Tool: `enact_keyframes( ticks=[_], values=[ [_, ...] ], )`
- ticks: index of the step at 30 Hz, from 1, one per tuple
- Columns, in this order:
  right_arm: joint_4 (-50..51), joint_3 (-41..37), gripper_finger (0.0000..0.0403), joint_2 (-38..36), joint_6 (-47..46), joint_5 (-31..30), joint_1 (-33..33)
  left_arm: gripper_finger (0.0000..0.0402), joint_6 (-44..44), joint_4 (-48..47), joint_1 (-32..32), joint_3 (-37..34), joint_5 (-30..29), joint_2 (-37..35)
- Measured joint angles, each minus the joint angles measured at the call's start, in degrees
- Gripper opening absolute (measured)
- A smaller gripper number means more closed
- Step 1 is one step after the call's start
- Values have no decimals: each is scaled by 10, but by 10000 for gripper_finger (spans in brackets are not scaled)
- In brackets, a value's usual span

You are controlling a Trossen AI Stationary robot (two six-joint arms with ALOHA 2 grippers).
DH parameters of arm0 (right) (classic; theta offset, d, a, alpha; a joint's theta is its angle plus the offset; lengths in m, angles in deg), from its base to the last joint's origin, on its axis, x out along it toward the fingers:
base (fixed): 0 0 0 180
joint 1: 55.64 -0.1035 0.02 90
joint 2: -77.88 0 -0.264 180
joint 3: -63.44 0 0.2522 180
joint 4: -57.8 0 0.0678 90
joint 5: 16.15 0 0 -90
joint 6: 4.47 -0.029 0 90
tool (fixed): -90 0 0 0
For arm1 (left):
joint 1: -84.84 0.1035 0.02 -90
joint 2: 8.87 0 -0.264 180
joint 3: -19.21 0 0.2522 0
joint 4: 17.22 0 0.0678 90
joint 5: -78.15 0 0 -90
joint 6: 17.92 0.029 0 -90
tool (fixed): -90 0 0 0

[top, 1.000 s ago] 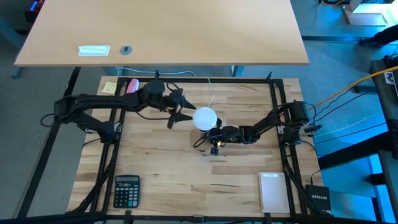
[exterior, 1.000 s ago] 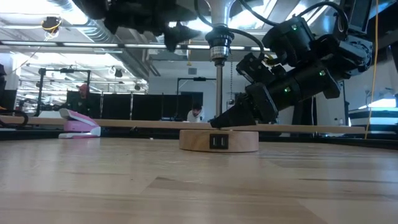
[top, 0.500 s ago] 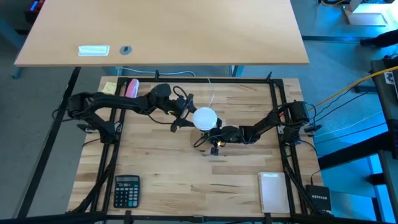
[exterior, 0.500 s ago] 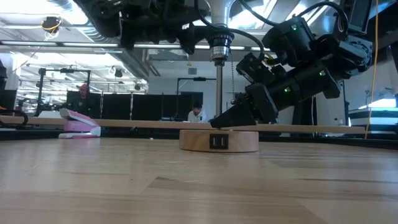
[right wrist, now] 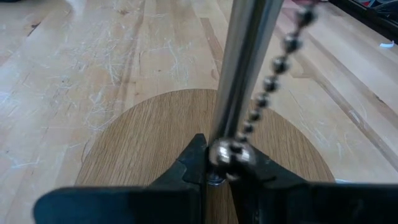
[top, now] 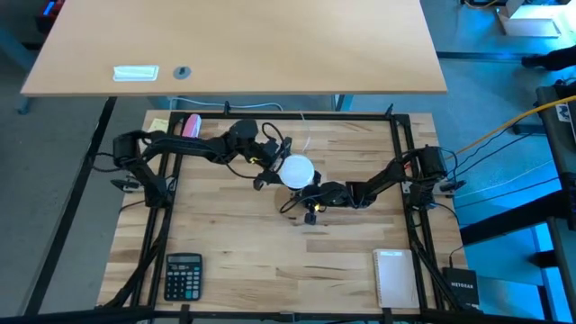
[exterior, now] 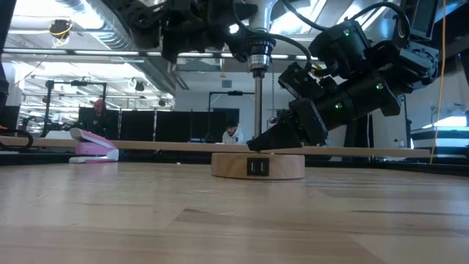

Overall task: Screw lightbulb
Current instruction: Remove the white lightbulb from the lamp

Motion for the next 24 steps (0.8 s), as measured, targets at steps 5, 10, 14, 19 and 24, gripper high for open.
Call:
enact_keyframes(
  ticks=[5, 10, 14, 19, 24],
  values=[
    [0, 0, 43, 0, 0, 0, 0, 237, 2, -3, -4, 10, 3, 8],
    [0, 0, 43, 0, 0, 1, 0, 233, 3, -9, -4, 11, 9, 8],
    [0, 0, 43, 0, 0, 1, 0, 191, 0, -10, -12, 11, 3, 8],
    [2, 0, 43, 0, 2, 1, 0, 134, 3, -23, -27, 11, -59, 7],
    [4, 0, 43, 0, 2, 1, 0, 134, -12, -49, -59, 12, -168, -1]
  ],
)
